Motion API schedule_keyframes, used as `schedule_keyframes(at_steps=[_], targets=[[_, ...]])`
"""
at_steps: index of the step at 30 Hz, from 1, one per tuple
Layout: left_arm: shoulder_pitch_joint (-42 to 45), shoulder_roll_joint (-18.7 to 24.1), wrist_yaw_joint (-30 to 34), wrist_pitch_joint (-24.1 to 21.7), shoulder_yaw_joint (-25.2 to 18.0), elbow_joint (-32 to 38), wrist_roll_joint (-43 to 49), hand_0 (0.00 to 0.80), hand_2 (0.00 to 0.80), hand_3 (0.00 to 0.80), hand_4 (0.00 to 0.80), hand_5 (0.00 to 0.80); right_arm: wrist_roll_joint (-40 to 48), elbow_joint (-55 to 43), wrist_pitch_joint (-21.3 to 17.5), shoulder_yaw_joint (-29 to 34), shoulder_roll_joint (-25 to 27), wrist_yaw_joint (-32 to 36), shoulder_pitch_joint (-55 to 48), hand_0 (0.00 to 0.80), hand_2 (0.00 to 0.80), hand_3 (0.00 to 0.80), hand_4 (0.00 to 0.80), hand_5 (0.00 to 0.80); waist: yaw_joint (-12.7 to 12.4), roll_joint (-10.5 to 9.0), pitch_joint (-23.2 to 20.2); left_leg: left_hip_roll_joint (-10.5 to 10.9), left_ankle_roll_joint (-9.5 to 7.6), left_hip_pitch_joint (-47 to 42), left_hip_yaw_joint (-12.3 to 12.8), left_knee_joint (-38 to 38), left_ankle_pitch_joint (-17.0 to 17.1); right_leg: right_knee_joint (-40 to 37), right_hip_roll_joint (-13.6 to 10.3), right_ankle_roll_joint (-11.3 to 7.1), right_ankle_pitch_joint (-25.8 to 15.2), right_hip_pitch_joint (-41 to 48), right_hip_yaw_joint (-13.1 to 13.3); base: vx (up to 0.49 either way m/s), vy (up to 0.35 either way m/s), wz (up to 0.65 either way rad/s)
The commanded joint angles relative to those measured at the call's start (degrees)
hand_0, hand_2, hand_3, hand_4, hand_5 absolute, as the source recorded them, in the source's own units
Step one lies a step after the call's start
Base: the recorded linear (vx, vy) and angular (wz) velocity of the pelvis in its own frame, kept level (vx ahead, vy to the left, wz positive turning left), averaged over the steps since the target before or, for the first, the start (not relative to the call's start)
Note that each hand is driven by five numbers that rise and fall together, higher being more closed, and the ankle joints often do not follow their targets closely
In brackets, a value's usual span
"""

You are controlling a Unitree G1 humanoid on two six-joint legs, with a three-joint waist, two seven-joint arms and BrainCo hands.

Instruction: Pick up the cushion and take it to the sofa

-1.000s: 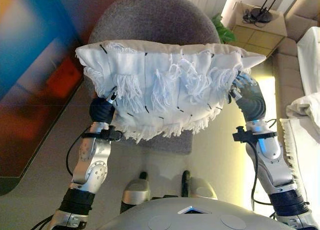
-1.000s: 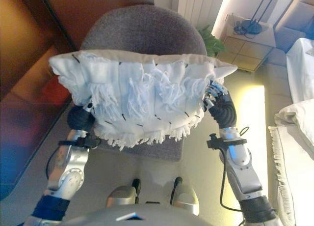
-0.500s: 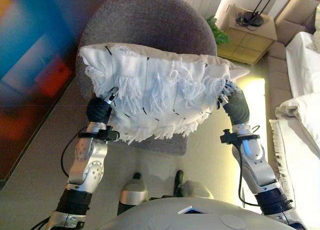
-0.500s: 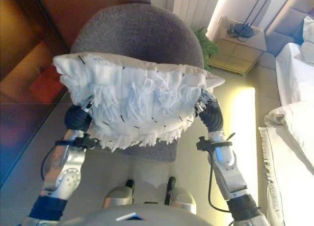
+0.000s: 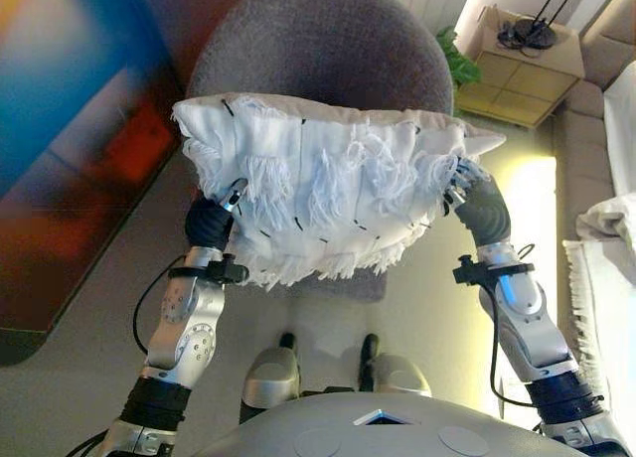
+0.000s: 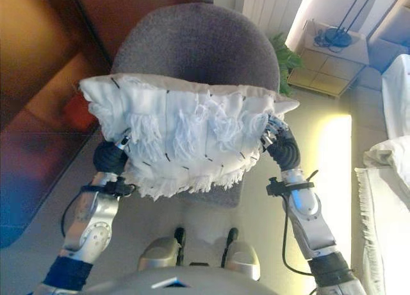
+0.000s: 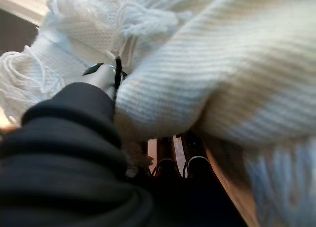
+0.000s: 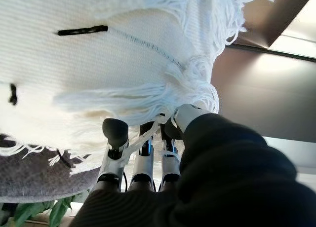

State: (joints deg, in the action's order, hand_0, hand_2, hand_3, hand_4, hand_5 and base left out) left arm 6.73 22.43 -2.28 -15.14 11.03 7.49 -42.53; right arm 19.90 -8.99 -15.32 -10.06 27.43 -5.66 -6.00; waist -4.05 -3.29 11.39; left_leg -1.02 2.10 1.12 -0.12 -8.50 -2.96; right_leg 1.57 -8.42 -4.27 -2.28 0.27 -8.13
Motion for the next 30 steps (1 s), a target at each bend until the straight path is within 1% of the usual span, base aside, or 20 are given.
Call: schedule_keyframes(at_steps=[1,2,3,4,5,6,7,8,9,10,11,13,14,17,20,22,26,27,30], targets=[[-7.1,-1.6,2.5,-6.7,0.2,6.6,-0.7,0.800,0.800,0.800,0.800,0.800,0.5,-7.9,-4.5,-1.4,1.8,1.0,5.3,0.800,0.800,0.800,0.800,0.800,-0.8,0.56,-3.0,-9.4,6.35,2.3,-5.1,10.6,11.3,-0.3,-3.4,-4.25,2.4,6.8,0.0,0.303,0.451,0.00],[-7.3,-0.8,2.1,-6.6,-0.1,6.3,-1.1,0.800,0.800,0.800,0.800,0.800,0.8,-7.8,-4.9,-1.5,1.7,1.1,5.3,0.800,0.800,0.800,0.800,0.800,-0.7,0.64,-3.0,-8.9,5.83,2.4,-5.0,9.2,10.2,2.2,-4.7,-5.15,2.9,6.1,0.3,0.342,0.466,-0.02],[-7.4,-0.4,2.4,-6.6,-0.5,5.9,-1.2,0.800,0.800,0.800,0.800,0.800,1.3,-8.0,-5.1,-1.0,1.5,1.5,4.6,0.800,0.800,0.800,0.800,0.800,-0.7,0.53,-3.1,-8.1,5.24,3.1,-4.8,7.2,9.2,4.0,-5.6,-5.60,3.5,6.2,0.2,0.324,0.360,-0.09],[-7.5,0.1,2.8,-6.5,-0.7,5.4,-0.8,0.800,0.800,0.800,0.800,0.800,2.1,-8.2,-5.4,-0.4,1.2,1.8,3.8,0.800,0.800,0.800,0.800,0.800,-1.0,0.08,-3.3,-6.7,4.14,4.0,-5.1,5.0,8.0,5.7,-6.6,-6.17,3.5,6.6,0.2,0.313,0.287,-0.04],[-7.5,0.5,3.2,-5.9,-0.8,5.4,-0.3,0.800,0.800,0.800,0.800,0.800,1.8,-8.0,-5.3,-0.4,0.4,1.3,3.8,0.800,0.800,0.800,0.800,0.800,-1.8,-0.61,-3.4,-5.1,2.91,4.6,-5.4,3.7,7.2,8.5,-8.1,-6.49,1.5,6.0,-0.5,0.265,0.223,-0.05],[-7.4,0.8,3.5,-5.7,-0.8,5.3,-0.3,0.800,0.800,0.800,0.800,0.800,1.4,-7.9,-5.3,-0.5,-0.1,1.1,3.8,0.800,0.800,0.800,0.800,0.800,-2.1,-0.82,-3.5,-4.4,2.28,4.6,-5.2,3.4,6.9,10.4,-8.8,-6.49,0.4,5.2,-1.1,0.289,0.250,-0.03],[-7.3,1.2,4.3,-5.4,-1.0,4.7,-0.3,0.800,0.800,0.800,0.800,0.800,0.2,-7.8,-5.4,-0.9,-1.0,0.2,3.8,0.800,0.800,0.800,0.800,0.800,-2.7,-0.81,-3.4,-3.1,0.96,3.7,-4.9,3.5,6.3,14.6,-9.5,-6.28,-2.8,3.1,-2.6,0.235,0.226,-0.07],[-7.3,1.5,4.9,-5.3,-1.5,4.4,-0.2,0.800,0.800,0.800,0.800,0.800,-0.7,-7.3,-5.5,-1.4,-1.7,-0.4,4.3,0.800,0.800,0.800,0.800,0.800,-3.0,-0.63,-3.4,-2.6,0.15,2.8,-4.5,3.9,6.1,17.7,-9.7,-6.09,-3.8,1.5,-2.8,0.303,0.258,-0.12],[-7.6,1.9,5.2,-4.6,-1.7,4.5,-0.4,0.800,0.800,0.800,0.800,0.800,-1.1,-6.9,-5.6,-2.0,-2.2,-1.7,4.9,0.800,0.800,0.800,0.800,0.800,-3.1,-0.40,-3.4,-2.0,-0.44,1.9,-4.4,4.7,6.0,17.5,-8.0,-5.44,-3.3,0.3,-2.6,0.249,0.176,-0.12],[-8.1,2.3,5.5,-4.2,-1.6,4.3,-0.9,0.800,0.800,0.800,0.800,0.800,-1.6,-6.7,-5.6,-2.3,-2.4,-2.9,5.2,0.800,0.800,0.800,0.800,0.800,-2.7,-0.35,-3.3,-1.4,-0.72,1.4,-4.7,5.1,5.8,16.4,-6.0,-4.97,-2.4,-0.1,-2.1,0.275,0.163,-0.06],[-8.5,2.4,5.8,-3.5,-1.7,4.5,-1.5,0.800,0.800,0.800,0.800,0.800,-2.2,-6.7,-5.2,-2.4,-2.7,-3.7,5.5,0.800,0.800,0.800,0.800,0.800,-2.5,-0.30,-3.5,-0.7,-0.98,1.0,-4.9,5.5,5.8,14.6,-4.2,-4.36,-1.6,-0.2,-2.2,0.204,0.112,0.17],[-9.0,1.9,5.7,-2.9,-1.6,4.7,-0.7,0.800,0.800,0.800,0.800,0.800,-2.9,-5.2,-5.2,-3.0,-3.6,-3.8,6.5,0.800,0.800,0.800,0.800,0.800,-2.6,-0.42,-3.7,0.3,-1.31,0.4,-4.2,6.1,5.4,11.1,-3.3,-3.91,-1.5,0.5,-3.6,0.191,0.082,0.34],[-9.4,1.6,5.3,-3.0,-0.9,4.5,-0.2,0.800,0.800,0.800,0.800,0.800,-3.3,-4.2,-5.5,-3.4,-4.0,-4.0,6.9,0.800,0.800,0.800,0.800,0.800,-2.5,-0.52,-3.7,0.8,-1.52,0.2,-4.1,6.3,5.2,9.1,-2.9,-3.84,-1.6,0.6,-3.5,0.195,0.035,0.17],[-9.7,0.6,4.6,-1.1,-0.3,4.6,0.8,0.800,0.800,0.800,0.800,0.800,-2.5,-2.9,-5.9,-3.0,-4.2,-4.5,6.8,0.800,0.800,0.800,0.800,0.800,-2.0,-1.01,-3.8,1.5,-1.96,-0.8,-4.2,6.5,4.3,3.3,-1.7,-3.77,-2.0,1.2,-1.7,0.190,-0.033,0.24],[-9.2,0.1,4.5,-0.1,0.1,4.4,3.0,0.800,0.800,0.800,0.800,0.800,-0.4,-2.4,-5.4,-2.0,-4.7,-4.3,6.4,0.800,0.800,0.800,0.800,0.800,-1.6,-1.53,-4.4,1.6,-2.17,-1.7,-4.0,6.7,3.6,1.4,-1.3,-4.20,-2.5,2.1,-0.8,0.170,-0.038,0.30],[-9.1,-0.2,3.8,-0.4,0.6,3.8,4.5,0.800,0.800,0.800,0.800,0.800,0.6,-1.3,-5.0,-1.9,-5.1,-3.6,6.5,0.800,0.800,0.800,0.800,0.800,-1.6,-1.58,-5.0,1.4,-2.07,-2.3,-3.5,7.2,3.3,0.0,-1.5,-4.34,-2.8,2.9,-1.1,0.152,-0.018,0.14],[-12.0,-0.6,1.0,1.8,1.5,0.7,5.0,0.800,0.800,0.800,0.800,0.800,1.2,2.2,-3.7,-2.7,-5.2,-3.3,8.4,0.800,0.800,0.800,0.800,0.800,-1.6,-1.64,-5.9,0.9,-1.55,-3.6,-2.6,8.5,3.1,-3.2,-2.0,-5.04,-3.6,4.5,-1.5,0.145,-0.041,0.01],[-13.3,-1.0,0.3,3.1,2.1,-1.0,5.0,0.800,0.800,0.800,0.800,0.800,1.3,3.4,-3.0,-3.1,-5.3,-3.9,9.3,0.800,0.800,0.800,0.800,0.800,-1.6,-1.70,-6.2,0.6,-1.35,-4.0,-2.4,8.8,3.1,-3.9,-2.1,-5.27,-3.8,4.9,-1.6,0.139,-0.071,0.11],[-15.8,-2.1,0.6,4.6,3.3,-4.7,6.6,0.800,0.800,0.800,0.800,0.800,2.1,6.4,-1.6,-3.9,-5.9,-5.9,11.8,0.800,0.800,0.800,0.800,0.800,-1.6,-1.70,-6.6,-0.3,-0.75,-5.2,-1.4,9.4,2.9,-5.1,-2.3,-5.52,-4.2,5.8,-2.1,0.139,-0.076,0.00]])
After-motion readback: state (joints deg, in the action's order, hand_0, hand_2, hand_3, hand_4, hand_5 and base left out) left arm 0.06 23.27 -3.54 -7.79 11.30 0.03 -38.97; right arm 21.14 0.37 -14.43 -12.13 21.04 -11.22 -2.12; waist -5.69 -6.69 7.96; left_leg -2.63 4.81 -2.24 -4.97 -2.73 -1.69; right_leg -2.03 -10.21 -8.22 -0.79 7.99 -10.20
